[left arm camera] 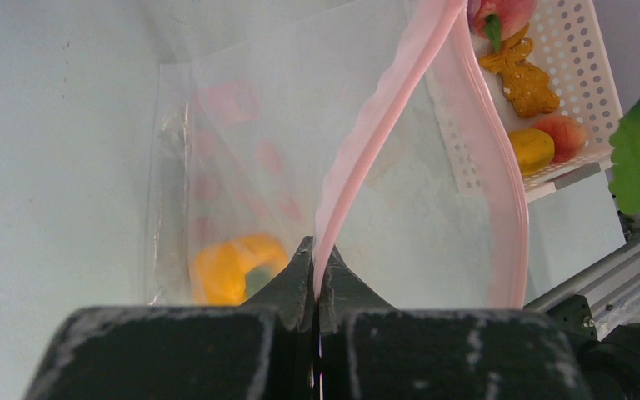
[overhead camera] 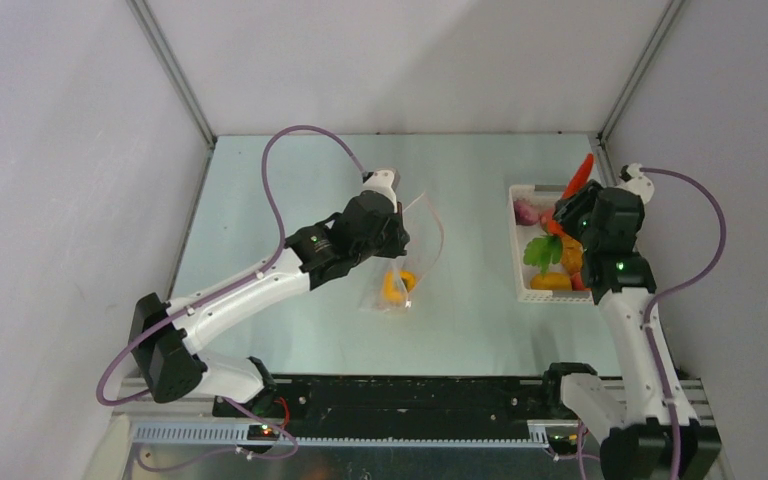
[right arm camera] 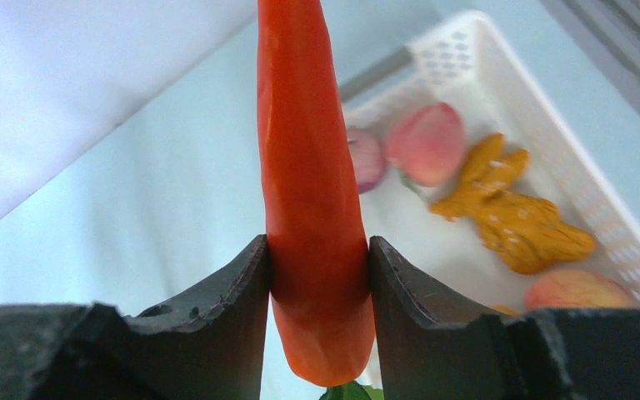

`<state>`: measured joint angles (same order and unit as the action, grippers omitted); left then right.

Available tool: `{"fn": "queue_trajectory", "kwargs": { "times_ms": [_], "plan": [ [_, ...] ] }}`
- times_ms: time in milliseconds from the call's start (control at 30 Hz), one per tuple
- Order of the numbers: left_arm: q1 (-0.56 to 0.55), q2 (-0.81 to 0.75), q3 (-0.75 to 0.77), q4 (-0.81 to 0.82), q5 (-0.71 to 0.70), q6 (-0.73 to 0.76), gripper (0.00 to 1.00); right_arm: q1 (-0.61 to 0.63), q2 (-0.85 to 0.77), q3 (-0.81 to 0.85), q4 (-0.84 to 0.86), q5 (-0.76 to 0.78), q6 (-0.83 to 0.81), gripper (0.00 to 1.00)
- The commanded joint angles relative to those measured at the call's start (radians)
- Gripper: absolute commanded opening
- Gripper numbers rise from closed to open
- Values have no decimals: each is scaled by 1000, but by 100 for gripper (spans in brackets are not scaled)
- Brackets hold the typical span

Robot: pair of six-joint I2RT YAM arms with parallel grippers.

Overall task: Place the food in the zip-top bag and seal the zipper
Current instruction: Place the fake vegetable in the zipper food storage bag.

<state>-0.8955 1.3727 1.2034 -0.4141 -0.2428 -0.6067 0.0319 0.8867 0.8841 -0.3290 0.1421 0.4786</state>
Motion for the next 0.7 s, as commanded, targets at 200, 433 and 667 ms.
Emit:
{"fn": "queue_trajectory", "kwargs": {
  "times_ms": [200, 433, 667],
  "plan": [
    [7, 10, 16, 30, 27, -32, 0, 554, -77, 3, 409, 184, -159, 9],
    [7, 4, 11, 26, 62, -63, 0, 769, 75, 4, 810, 193, -289, 9],
    [7, -5, 4, 31, 99, -85, 0, 788, 147, 4, 990, 94, -267, 9]
  ]
}}
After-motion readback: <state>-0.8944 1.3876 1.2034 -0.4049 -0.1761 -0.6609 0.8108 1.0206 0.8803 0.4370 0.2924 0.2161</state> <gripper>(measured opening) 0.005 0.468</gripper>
